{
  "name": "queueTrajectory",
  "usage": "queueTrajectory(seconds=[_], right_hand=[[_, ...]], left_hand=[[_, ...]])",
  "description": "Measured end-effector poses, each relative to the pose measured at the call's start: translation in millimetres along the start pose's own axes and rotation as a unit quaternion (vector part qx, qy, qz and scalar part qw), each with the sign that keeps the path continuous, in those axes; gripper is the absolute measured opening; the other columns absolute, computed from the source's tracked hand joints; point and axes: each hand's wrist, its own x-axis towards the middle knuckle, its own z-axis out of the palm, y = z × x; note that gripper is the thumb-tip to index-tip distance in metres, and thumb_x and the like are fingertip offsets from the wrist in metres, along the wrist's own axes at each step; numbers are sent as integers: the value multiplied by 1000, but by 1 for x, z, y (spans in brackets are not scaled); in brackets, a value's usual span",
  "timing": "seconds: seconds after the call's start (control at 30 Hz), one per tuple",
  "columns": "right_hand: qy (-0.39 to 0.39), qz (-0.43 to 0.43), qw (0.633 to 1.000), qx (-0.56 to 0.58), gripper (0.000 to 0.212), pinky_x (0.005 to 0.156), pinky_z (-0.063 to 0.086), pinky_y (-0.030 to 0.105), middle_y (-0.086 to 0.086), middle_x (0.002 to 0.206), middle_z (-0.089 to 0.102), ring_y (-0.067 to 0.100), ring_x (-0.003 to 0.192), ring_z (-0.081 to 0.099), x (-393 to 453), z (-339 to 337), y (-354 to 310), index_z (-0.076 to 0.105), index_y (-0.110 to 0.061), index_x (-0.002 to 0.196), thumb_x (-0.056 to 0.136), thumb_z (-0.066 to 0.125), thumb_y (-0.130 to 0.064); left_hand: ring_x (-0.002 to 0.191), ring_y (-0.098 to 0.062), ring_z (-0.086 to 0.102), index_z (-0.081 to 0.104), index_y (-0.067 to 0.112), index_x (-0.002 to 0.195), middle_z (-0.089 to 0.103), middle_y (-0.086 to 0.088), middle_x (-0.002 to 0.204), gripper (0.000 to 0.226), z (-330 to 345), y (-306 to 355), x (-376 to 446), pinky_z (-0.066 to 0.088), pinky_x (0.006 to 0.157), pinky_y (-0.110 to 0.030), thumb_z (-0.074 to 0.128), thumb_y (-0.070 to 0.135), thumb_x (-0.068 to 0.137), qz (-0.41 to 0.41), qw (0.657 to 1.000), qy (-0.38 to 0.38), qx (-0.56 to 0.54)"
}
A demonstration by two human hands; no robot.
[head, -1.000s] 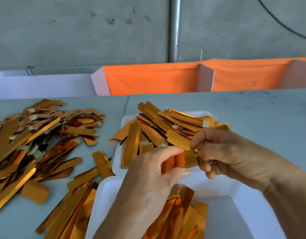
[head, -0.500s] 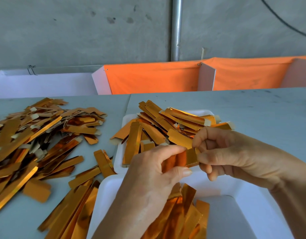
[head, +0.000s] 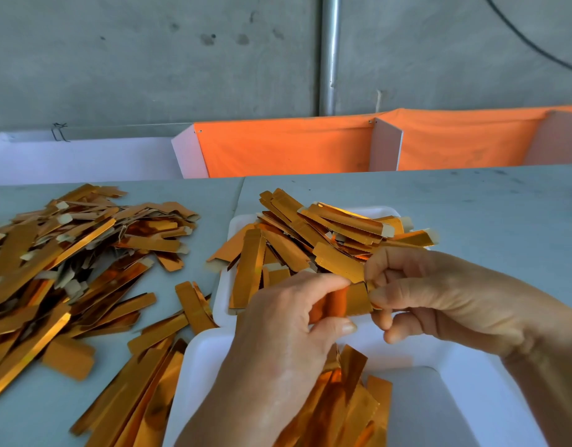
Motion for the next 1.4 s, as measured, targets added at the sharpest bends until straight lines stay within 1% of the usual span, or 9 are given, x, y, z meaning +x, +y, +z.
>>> queueTrajectory(seconds=[0.17,0.27,0.5,0.73,0.83,0.97,1.03,1.2,1.4], right_hand=[[15,9,1000,-1,15,51,54,26,16,63,59,19,55,61,-1,1,-1,62,-6,76,71,74,0],[27,10,1000,-12,16,51,54,25,15,62,60,18,54,60,-1,2,-1,59,-5,80,68,70,-3],[46,-1,996,-75,7,54,53,23,12,63,63,16,57,62,3,6,1,58,-3,87,85,60,3],[39,-17,996,-83,10,54,52,23,10,66,63,16,60,63,3,3,3,59,-3,93,84,62,0],[22,-31,998,-45,23,52,52,23,10,67,62,18,60,62,4,0,5,62,-4,95,74,67,-12],[-20,-50,998,17,10,49,50,22,8,64,58,16,53,59,5,-4,9,69,-11,92,82,68,-14],[-51,-61,995,62,15,47,48,21,5,63,56,14,49,56,6,-6,11,70,-14,93,79,70,-16],[-125,-87,979,132,24,47,44,20,2,63,52,10,46,51,10,-9,15,70,-12,92,72,81,-20],[-96,-60,988,103,24,44,41,20,4,59,50,11,43,49,8,-10,13,70,-12,90,70,83,-16]], left_hand=[[93,32,38,58,44,121,43,51,79,45,-1,-1,0,41,68,5,70,36,79,-4,1000,-5,-13],[99,27,39,58,44,120,43,57,87,44,-2,-1,1,45,70,0,71,36,79,-6,1000,-11,-18],[84,25,45,56,42,126,38,47,85,47,-1,-1,1,43,76,2,69,37,81,3,999,4,35],[81,23,42,54,42,127,40,40,87,49,2,0,0,34,79,6,68,41,80,8,998,22,60],[85,24,44,55,42,126,40,43,87,49,1,-1,-1,34,80,8,69,41,79,7,999,21,44],[100,26,42,59,46,115,52,46,86,42,-3,-3,0,37,76,6,72,39,76,0,1000,9,-27],[101,28,41,58,51,106,48,52,99,37,-5,-1,0,39,74,4,72,42,73,-10,998,0,-68],[101,17,53,60,54,101,59,41,103,47,-7,3,1,40,76,3,62,59,54,-18,992,2,-128],[100,24,48,60,48,104,49,46,108,39,-5,6,0,37,71,6,76,31,73,39,997,3,-65]])
